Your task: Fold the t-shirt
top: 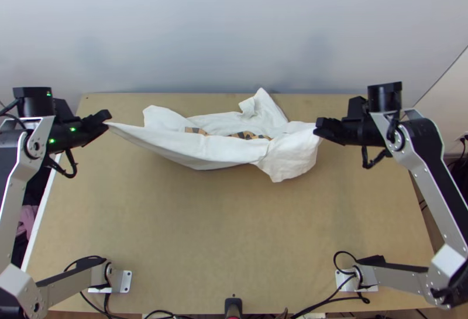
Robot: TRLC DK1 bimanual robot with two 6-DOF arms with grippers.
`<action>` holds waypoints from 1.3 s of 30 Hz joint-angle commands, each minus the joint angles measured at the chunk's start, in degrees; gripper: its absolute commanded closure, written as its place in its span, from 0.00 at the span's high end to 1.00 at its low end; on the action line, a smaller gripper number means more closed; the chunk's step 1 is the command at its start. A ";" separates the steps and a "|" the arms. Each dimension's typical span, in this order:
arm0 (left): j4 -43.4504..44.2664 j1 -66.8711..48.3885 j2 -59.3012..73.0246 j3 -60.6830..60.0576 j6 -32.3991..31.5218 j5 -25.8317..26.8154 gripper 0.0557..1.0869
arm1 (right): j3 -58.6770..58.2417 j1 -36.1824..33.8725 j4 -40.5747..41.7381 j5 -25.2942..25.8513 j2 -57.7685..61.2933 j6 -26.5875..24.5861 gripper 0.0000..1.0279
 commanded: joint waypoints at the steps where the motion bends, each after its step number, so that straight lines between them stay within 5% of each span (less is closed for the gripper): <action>1: 2.04 -1.44 4.79 0.02 0.54 0.46 0.04 | 1.69 -0.39 3.68 -0.19 6.54 -0.37 0.03; 15: 11.89 -11.10 24.39 -0.07 0.89 -2.09 0.04 | 8.02 -5.31 9.39 -0.01 31.59 -2.31 0.03; 26: 16.90 -10.40 31.33 0.37 0.98 -3.32 0.04 | 10.39 -7.24 11.85 0.34 34.31 -2.31 0.06; 28: 17.69 -10.40 31.68 1.16 0.98 -3.49 0.04 | 10.21 -7.24 11.85 0.87 33.52 -2.31 0.20; 34: 17.16 -10.31 32.74 5.82 1.15 -3.58 0.04 | 8.19 -6.10 11.85 2.10 29.57 -1.87 0.85; 39: 15.14 -10.05 31.68 8.54 1.95 -3.49 0.04 | 4.76 -4.34 12.29 2.18 23.59 -2.84 0.91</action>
